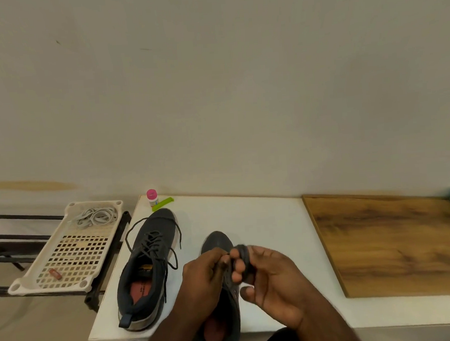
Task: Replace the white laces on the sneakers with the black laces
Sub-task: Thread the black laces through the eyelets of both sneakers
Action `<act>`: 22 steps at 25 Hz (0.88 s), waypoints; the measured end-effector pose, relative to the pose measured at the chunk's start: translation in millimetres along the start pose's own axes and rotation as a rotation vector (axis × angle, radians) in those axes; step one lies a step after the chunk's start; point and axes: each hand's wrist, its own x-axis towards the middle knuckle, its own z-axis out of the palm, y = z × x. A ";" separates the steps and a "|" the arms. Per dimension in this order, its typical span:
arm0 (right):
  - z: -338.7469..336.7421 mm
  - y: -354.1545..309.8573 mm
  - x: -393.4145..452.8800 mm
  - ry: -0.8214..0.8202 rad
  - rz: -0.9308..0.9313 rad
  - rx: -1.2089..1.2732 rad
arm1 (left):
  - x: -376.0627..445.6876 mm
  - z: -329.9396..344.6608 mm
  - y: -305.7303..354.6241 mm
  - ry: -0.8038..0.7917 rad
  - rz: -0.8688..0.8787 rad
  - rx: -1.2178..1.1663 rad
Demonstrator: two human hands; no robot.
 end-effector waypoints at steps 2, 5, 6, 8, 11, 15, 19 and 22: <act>7.5 3.5 14.0 0.145 -0.182 0.153 | 3.2 6.3 -7.7 0.028 0.055 0.099; 6.3 9.2 39.4 0.509 -0.427 -0.468 | 7.7 17.5 -22.1 0.015 0.051 0.199; 1.2 11.2 46.2 0.563 -0.425 -0.889 | 8.1 20.2 -28.0 0.013 0.043 0.238; -7.7 17.7 55.2 0.481 -0.204 -1.628 | 8.9 24.0 -38.0 0.021 0.053 0.294; -8.8 13.5 55.5 0.384 0.071 -1.658 | 9.4 24.9 -41.1 0.031 0.054 0.380; -0.6 -4.4 44.5 0.292 0.089 -0.768 | 14.7 25.5 -46.4 0.008 -0.035 0.335; 0.6 12.0 41.1 0.310 -0.016 -0.375 | 20.9 32.8 -46.7 0.009 -0.049 0.256; -4.9 21.3 42.8 0.392 -0.037 -0.308 | 19.2 33.2 -51.3 0.017 -0.106 0.220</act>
